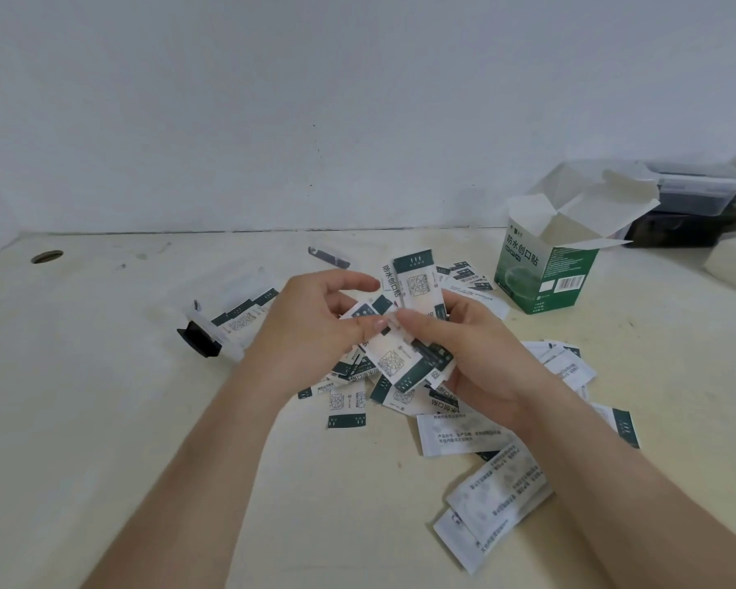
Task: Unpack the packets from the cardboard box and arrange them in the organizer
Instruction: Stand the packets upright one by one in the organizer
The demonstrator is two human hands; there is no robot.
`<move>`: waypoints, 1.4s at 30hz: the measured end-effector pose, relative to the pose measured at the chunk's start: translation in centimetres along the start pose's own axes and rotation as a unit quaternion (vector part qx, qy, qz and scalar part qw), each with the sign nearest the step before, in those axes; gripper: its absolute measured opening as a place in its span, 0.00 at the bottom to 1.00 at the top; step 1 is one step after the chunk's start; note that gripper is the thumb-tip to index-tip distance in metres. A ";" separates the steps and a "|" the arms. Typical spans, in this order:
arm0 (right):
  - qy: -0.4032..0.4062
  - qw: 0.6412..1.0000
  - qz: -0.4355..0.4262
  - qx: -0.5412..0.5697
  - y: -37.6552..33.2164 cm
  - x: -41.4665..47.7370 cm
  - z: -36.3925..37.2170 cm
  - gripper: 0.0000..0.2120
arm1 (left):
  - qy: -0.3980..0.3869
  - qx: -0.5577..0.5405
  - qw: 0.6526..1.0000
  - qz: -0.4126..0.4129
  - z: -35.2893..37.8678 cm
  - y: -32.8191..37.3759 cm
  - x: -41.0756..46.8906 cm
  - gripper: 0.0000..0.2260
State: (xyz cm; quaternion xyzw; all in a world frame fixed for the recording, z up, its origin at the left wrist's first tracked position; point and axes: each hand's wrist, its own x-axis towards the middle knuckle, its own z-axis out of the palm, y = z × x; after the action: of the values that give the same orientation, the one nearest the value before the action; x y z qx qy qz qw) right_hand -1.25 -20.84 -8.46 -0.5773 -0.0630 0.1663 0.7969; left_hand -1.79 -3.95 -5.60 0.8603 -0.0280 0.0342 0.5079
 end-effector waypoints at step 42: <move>-0.110 0.991 0.018 0.071 -1.4 -0.3 -1.0 0.07 | 0.066 -0.060 0.972 0.218 1.7 0.9 -0.9 0.09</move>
State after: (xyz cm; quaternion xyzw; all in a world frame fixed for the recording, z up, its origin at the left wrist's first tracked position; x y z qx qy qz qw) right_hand -0.93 -22.25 -7.48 -0.4988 -0.1276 0.2469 0.8209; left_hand -2.71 -5.85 -5.69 0.7975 -0.1830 0.1991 0.5394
